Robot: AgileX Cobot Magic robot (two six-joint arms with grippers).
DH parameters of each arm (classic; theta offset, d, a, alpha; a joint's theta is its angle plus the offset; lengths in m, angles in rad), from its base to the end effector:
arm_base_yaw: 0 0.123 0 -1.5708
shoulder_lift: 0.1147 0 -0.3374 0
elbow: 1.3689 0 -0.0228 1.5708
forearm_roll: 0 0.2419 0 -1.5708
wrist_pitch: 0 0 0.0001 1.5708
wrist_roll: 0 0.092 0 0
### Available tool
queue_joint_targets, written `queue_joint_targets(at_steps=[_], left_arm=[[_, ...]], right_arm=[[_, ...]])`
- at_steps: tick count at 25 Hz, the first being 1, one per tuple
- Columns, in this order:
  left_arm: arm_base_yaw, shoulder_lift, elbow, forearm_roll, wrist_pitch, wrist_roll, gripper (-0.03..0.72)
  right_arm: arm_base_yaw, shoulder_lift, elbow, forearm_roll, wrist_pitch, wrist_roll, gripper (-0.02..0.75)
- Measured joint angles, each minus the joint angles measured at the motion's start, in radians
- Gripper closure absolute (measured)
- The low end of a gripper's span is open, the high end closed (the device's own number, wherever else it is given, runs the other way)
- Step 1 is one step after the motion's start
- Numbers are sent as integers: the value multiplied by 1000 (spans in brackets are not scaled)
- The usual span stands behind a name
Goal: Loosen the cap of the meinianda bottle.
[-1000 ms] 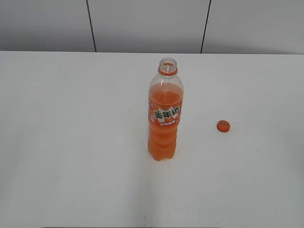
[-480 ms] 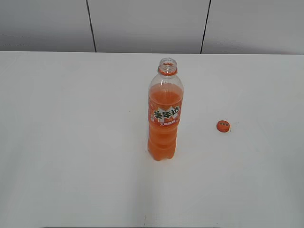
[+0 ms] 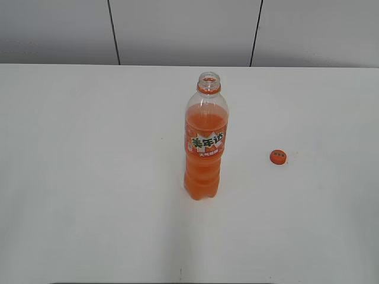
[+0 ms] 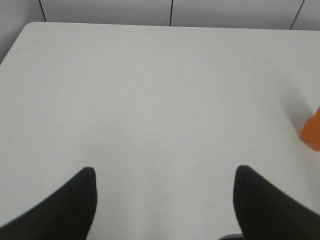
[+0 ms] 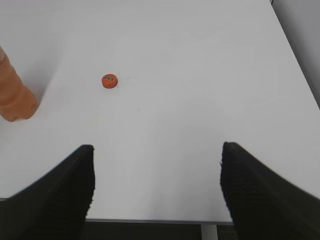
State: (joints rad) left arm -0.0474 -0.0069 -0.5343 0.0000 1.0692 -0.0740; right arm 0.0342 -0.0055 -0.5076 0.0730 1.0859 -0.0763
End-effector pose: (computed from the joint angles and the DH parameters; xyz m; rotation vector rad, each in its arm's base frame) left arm -0.0699 0.0033 0.2806 -0.0268 2.0123 -0.0774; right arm -0.0676 0.0036 0.2724 -0.1185 2.0513 0.0614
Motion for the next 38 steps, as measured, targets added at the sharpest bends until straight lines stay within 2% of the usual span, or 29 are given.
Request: queue_joint_targets(at_steps=[5,17,30,38], left_arm=[[0,0,0,12,0,0,237],[0,0,0,0,0,0,300],[0,0,0,12,0,0,419],[0,0,0,12,0,0,445]], right_arm=[[0,0,0,8,0,0,150],[0,0,0,9,0,0,150],[0,0,0,10,0,0,150],[0,0,0,10,1,0,150]])
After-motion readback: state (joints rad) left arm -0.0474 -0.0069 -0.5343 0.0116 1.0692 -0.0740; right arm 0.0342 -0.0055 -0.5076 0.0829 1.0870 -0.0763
